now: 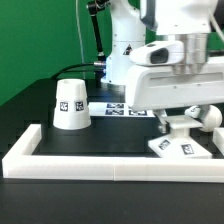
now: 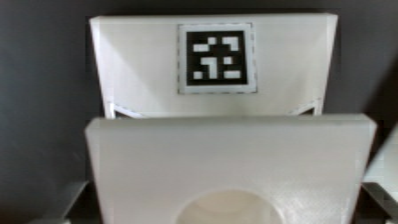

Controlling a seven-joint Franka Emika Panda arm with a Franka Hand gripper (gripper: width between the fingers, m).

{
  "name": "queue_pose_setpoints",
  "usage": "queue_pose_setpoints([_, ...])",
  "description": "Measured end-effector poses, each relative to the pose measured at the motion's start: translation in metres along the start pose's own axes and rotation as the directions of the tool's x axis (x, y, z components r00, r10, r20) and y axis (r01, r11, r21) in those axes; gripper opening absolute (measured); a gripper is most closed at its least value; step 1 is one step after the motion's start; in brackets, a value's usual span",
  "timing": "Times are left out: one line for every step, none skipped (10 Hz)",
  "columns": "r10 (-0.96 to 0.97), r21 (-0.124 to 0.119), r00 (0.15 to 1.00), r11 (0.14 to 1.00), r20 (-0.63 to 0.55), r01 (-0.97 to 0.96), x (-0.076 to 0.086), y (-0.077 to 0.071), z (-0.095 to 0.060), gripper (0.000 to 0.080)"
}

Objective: Assemble lamp

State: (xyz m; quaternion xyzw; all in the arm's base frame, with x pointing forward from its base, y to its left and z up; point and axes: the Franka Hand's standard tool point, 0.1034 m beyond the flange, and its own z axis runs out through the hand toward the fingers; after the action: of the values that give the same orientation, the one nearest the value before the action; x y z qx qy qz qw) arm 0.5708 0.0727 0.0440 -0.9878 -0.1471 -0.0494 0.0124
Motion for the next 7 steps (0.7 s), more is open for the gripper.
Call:
queue_pose_setpoints([0.000, 0.000, 1.000, 1.000, 0.000, 0.000, 0.0000, 0.0000, 0.0000, 0.0537])
queue_pose_setpoints([0.000, 0.000, 1.000, 1.000, 0.000, 0.000, 0.0000, 0.0000, 0.0000, 0.0537])
queue_pose_setpoints([0.000, 0.000, 1.000, 1.000, 0.000, 0.000, 0.0000, 0.0000, 0.0000, 0.0537])
queue_pose_setpoints([0.000, 0.000, 1.000, 1.000, 0.000, 0.000, 0.0000, 0.0000, 0.0000, 0.0537])
queue_pose_setpoints([0.000, 0.000, 1.000, 1.000, 0.000, 0.000, 0.0000, 0.0000, 0.0000, 0.0537])
queue_pose_setpoints([0.000, 0.000, 1.000, 1.000, 0.000, 0.000, 0.0000, 0.0000, 0.0000, 0.0537])
queue_pose_setpoints([0.000, 0.000, 1.000, 1.000, 0.000, 0.000, 0.0000, 0.0000, 0.0000, 0.0537])
